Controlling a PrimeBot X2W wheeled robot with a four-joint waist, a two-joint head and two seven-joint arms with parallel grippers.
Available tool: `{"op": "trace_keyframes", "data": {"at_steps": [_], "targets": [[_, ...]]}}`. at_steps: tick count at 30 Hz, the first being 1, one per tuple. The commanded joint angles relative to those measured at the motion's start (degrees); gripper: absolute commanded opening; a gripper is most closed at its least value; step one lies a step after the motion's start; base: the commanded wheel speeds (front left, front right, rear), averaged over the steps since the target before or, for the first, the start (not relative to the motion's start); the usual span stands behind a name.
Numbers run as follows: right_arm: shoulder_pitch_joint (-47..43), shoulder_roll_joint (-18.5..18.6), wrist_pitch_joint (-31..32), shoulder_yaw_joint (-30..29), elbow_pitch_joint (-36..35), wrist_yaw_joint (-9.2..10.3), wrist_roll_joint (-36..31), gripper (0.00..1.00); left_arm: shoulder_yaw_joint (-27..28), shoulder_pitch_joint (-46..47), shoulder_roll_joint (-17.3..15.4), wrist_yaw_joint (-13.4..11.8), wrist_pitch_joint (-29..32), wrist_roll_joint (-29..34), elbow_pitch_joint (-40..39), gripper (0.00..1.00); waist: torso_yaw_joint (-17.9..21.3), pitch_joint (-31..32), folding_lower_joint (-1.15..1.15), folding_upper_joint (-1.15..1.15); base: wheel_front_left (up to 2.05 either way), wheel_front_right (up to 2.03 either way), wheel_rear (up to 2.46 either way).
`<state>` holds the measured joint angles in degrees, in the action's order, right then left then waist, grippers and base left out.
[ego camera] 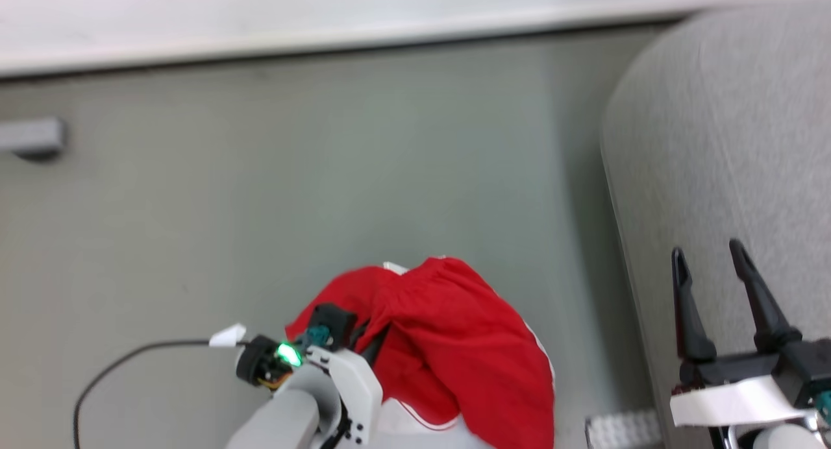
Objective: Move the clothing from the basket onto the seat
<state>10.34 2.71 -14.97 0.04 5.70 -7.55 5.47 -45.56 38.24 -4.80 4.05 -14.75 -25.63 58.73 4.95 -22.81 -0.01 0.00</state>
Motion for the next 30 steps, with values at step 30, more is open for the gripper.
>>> {"op": "trace_keyframes", "data": {"at_steps": [30], "targets": [[-13.9,0.1,-0.1,0.4,1.4,0.12,-0.2,1.00,4.9,-19.1,-6.7,-10.2,4.5,-5.9,-30.0,0.00,-5.8,23.5,0.01,0.00,0.00,0.00,0.00]]}}
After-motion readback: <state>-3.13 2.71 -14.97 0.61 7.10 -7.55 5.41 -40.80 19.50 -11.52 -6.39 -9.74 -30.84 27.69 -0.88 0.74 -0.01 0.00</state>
